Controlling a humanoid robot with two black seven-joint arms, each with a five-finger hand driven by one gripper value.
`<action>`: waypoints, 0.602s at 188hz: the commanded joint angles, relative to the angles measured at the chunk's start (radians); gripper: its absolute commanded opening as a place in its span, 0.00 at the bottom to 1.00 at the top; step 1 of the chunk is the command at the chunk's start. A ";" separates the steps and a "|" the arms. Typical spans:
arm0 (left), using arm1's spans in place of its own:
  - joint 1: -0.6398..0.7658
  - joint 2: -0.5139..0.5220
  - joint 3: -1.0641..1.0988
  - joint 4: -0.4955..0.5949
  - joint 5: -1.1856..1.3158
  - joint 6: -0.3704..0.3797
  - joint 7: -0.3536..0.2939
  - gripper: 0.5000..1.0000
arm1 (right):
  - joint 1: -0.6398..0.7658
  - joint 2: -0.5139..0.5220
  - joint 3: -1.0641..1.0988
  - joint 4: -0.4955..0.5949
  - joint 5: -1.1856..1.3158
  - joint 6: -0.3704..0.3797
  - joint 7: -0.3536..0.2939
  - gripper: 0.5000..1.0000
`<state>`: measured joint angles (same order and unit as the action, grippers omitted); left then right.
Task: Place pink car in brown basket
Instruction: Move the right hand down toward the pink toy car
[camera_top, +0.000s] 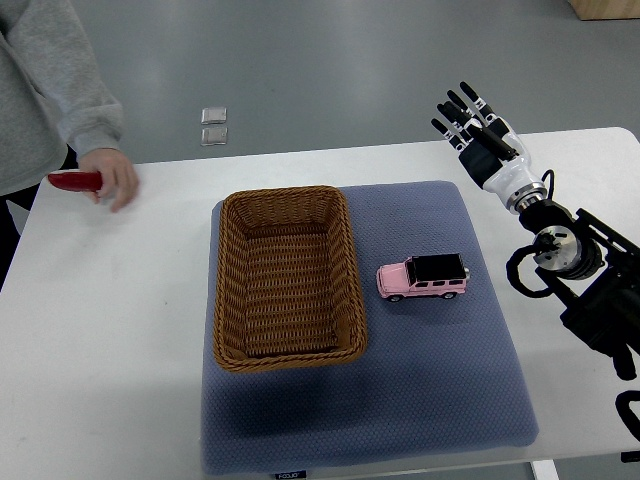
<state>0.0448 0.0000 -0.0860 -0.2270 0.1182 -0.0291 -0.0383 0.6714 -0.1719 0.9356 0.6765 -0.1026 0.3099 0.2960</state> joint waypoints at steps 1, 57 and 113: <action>0.000 0.000 0.000 -0.002 0.000 0.000 0.000 1.00 | 0.002 -0.001 0.000 0.000 0.000 0.000 0.000 0.83; -0.014 0.000 -0.001 -0.002 0.000 0.000 0.000 1.00 | 0.033 -0.066 -0.041 0.012 -0.089 0.055 -0.015 0.83; -0.014 0.000 0.002 -0.008 0.000 -0.003 0.000 1.00 | 0.234 -0.374 -0.253 0.288 -0.730 0.235 -0.104 0.83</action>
<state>0.0308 0.0000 -0.0847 -0.2318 0.1181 -0.0310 -0.0383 0.8128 -0.4401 0.7848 0.8452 -0.5681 0.4793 0.2298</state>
